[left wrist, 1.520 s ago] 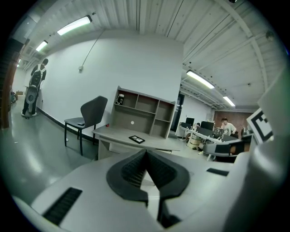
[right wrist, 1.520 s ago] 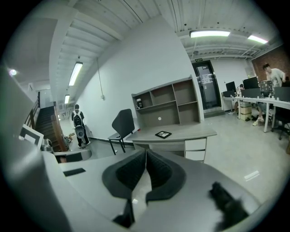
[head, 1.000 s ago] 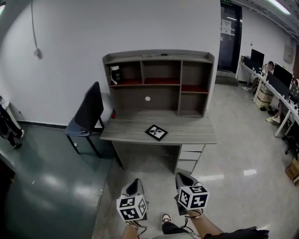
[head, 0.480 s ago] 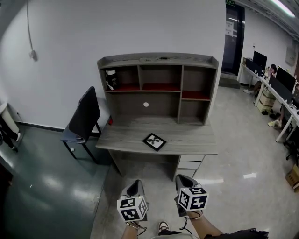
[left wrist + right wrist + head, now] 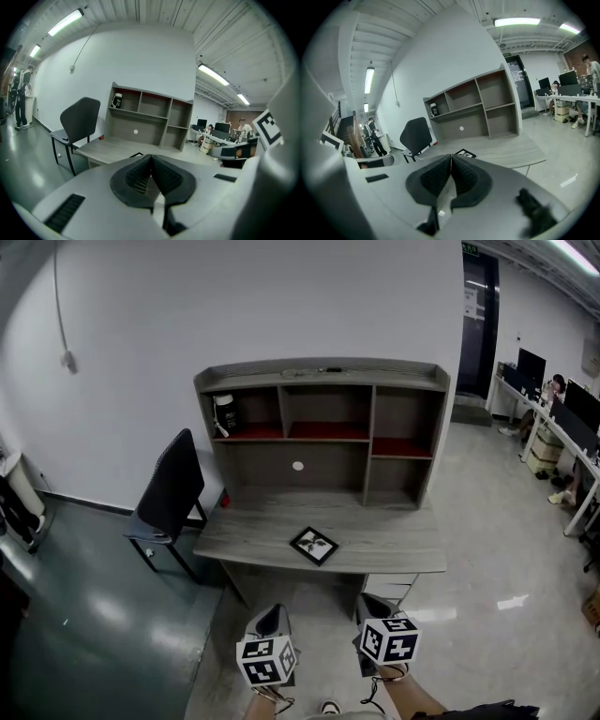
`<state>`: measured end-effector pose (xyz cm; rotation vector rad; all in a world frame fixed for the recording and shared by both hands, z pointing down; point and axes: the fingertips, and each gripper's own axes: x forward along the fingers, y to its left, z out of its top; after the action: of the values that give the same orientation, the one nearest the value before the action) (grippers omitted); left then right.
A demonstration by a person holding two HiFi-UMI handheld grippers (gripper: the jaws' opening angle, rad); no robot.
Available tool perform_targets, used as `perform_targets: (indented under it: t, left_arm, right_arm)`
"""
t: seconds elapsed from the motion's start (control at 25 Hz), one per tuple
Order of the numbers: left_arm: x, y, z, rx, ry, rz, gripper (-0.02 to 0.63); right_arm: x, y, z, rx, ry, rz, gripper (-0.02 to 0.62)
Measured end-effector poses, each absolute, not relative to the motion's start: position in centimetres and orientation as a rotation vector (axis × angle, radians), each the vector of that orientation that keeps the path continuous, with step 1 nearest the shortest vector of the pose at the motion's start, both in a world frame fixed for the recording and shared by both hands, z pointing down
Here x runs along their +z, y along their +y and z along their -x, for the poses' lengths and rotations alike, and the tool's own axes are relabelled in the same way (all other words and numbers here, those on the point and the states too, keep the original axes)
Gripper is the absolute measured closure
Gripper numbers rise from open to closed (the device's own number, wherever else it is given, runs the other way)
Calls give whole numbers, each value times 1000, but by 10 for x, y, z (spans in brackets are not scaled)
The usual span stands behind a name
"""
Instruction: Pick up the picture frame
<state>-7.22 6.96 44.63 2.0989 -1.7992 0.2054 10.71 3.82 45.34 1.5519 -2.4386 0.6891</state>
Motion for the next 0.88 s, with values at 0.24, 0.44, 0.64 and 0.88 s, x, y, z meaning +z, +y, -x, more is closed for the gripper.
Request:
perform_targets:
  t: [0.24,0.44,0.64,0.88]
  left_arm:
    - [446,49,74,212,-1814,-2088,592]
    - [450,37,76,212,-1818,-2068,592]
    - [453,29,76,204,-1821,-2058,592]
    - [453,12,73,210,-1811,-2066,592]
  right_arm:
    - [455,14,-107,694,-2440,-1536,563]
    - [456,1,-106,698,-2440,-1522,563]
    - [461,-6,-107,698,-2430,-1514,563]
    - [466,-20,-111,709,-2412,-1525,563]
